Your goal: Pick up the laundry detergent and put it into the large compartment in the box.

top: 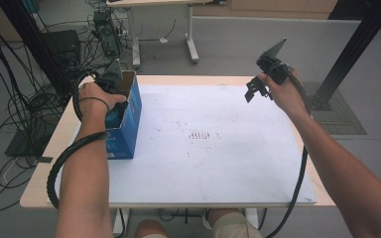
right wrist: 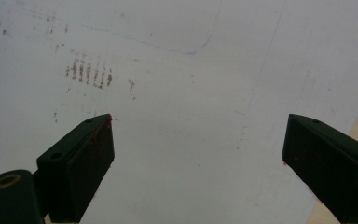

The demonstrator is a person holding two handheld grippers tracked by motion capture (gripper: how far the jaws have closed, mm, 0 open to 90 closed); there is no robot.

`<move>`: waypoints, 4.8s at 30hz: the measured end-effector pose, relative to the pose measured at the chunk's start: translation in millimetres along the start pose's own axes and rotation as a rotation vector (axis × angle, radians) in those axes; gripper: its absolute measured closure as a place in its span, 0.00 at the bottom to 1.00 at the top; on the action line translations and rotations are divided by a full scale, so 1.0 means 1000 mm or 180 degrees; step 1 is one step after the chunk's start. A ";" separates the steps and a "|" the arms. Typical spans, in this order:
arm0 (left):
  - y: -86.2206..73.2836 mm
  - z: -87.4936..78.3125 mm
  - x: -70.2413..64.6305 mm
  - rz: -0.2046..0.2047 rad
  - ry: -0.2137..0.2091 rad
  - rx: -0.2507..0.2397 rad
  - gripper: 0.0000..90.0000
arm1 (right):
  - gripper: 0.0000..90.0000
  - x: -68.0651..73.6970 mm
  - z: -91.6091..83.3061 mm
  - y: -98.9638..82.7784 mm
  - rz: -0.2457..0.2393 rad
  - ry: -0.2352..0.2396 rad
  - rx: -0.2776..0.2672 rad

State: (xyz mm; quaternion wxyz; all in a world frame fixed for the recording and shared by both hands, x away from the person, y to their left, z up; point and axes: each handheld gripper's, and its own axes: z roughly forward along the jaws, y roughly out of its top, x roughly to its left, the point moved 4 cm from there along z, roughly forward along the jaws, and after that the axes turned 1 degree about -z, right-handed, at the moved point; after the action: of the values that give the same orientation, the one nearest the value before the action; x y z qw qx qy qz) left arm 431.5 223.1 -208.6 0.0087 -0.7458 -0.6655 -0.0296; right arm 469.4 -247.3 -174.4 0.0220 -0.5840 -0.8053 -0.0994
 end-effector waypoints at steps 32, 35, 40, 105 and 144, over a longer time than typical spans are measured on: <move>-0.002 0.001 0.003 -0.0043 -0.0032 -0.0042 0.41 | 0.10 -0.002 0.002 -0.001 0.0047 0.0000 0.0022; -0.002 0.000 0.003 -0.0038 -0.0030 -0.0034 0.41 | 0.10 -0.002 0.002 -0.001 0.0038 -0.0007 0.0022; -0.001 0.000 0.003 -0.0038 -0.0032 -0.0029 0.41 | 0.10 -0.003 0.001 -0.002 0.0053 0.0001 0.0015; -0.003 0.001 0.005 -0.0072 -0.0055 -0.0065 0.41 | 0.10 -0.001 0.001 -0.002 0.0015 0.0007 0.0002; -0.006 -0.003 0.006 -0.0094 -0.0050 -0.0114 0.40 | 0.10 0.002 -0.001 -0.001 0.0021 0.0020 -0.0001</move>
State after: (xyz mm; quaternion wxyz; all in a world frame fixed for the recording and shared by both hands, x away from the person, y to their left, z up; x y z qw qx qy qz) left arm 426.0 229.2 -205.2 -0.0103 -0.7361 -0.6758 -0.0358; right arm 467.5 -246.1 -173.7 0.0248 -0.5864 -0.8033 -0.1012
